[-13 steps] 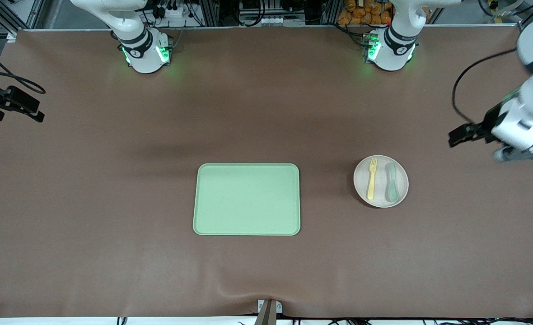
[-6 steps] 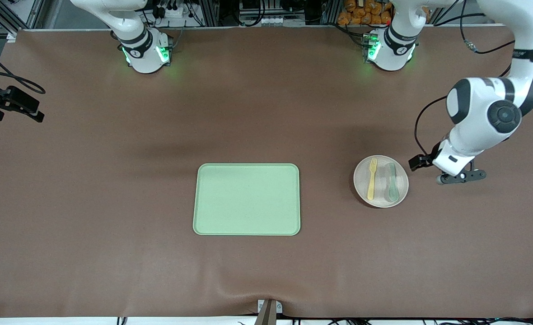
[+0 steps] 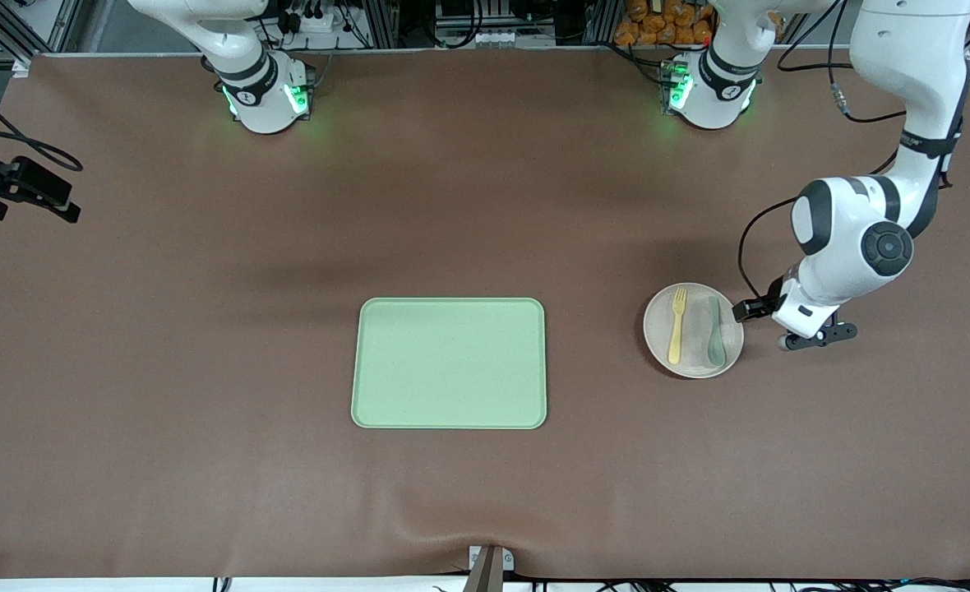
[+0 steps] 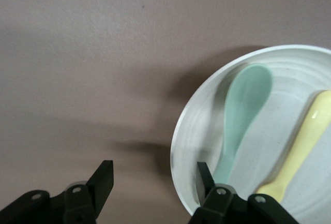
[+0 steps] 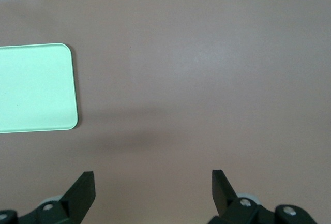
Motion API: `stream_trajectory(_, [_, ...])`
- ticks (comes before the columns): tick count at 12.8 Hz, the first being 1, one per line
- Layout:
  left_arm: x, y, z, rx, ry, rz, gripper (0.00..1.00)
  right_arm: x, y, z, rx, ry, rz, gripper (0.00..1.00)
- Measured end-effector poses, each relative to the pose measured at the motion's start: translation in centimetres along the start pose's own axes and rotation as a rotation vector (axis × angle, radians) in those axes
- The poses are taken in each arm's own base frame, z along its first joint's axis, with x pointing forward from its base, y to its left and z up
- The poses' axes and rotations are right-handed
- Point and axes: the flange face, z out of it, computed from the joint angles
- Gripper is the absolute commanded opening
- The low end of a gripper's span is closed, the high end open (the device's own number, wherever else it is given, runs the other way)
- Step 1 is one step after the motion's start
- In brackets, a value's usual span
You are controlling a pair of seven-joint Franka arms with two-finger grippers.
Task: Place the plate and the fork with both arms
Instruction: 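Close the left gripper on the white plate's rim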
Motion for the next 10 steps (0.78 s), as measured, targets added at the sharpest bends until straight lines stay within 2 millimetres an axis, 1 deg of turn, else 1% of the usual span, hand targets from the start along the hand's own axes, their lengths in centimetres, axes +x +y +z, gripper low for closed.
stream_trajectory(2, [-0.1, -0.1, 1.1, 0.002, -0.015, -0.004, 0.56, 0.0, 0.0, 0.0, 0.000, 0.000, 0.000, 1.00])
stream_trajectory(5, [-0.2, -0.1, 1.6, -0.026, -0.027, -0.044, 0.45, 0.0, 0.0, 0.0, 0.000, 0.000, 0.000, 1.00])
stream_trajectory(9, [-0.3, -0.1, 2.5, -0.050, -0.045, -0.082, 0.37, 0.0, 0.0, 0.0, 0.000, 0.000, 0.000, 1.00])
stream_trajectory(10, [-0.3, -0.2, 2.6, -0.052, -0.047, -0.086, 0.31, 0.0, 0.0, 0.0, 0.000, 0.000, 0.000, 1.00])
